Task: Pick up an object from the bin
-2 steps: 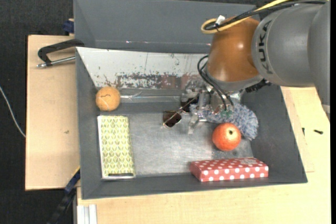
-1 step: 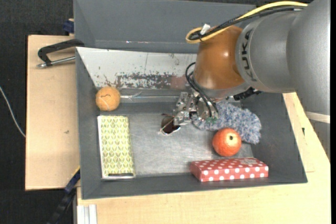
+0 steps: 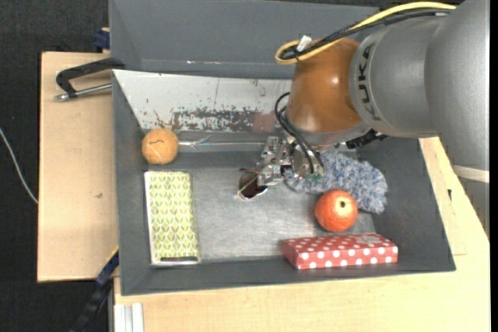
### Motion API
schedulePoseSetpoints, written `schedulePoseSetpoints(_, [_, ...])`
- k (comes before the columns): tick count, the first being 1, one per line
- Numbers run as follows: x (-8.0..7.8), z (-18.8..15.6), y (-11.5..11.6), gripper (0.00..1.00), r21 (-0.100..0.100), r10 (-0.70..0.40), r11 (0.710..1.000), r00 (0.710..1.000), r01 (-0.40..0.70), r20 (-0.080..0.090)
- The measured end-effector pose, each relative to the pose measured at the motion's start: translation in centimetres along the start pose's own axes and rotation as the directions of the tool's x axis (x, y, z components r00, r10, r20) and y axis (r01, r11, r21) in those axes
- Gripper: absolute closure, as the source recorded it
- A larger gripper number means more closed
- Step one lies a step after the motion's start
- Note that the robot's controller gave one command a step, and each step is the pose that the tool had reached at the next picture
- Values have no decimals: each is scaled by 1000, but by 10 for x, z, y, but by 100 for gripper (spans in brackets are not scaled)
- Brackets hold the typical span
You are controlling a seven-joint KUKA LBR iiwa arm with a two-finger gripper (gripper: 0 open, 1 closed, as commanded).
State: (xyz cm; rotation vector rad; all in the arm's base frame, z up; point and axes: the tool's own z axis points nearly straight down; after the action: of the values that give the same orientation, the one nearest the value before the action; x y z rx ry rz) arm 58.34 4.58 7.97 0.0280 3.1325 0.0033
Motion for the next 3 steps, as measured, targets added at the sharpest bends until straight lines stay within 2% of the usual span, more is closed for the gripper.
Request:
schedulePoseSetpoints(1, [2, 0, 0, 100, 0, -29, 1000, 1000, 29, 8])
schedulePoseSetpoints(2, [6, 4, 0, 0, 0, -38, 999, 999, 38, 0])
schedulePoseSetpoints(3, [6, 4, 0, 0, 0, -38, 999, 999, 38, 0])
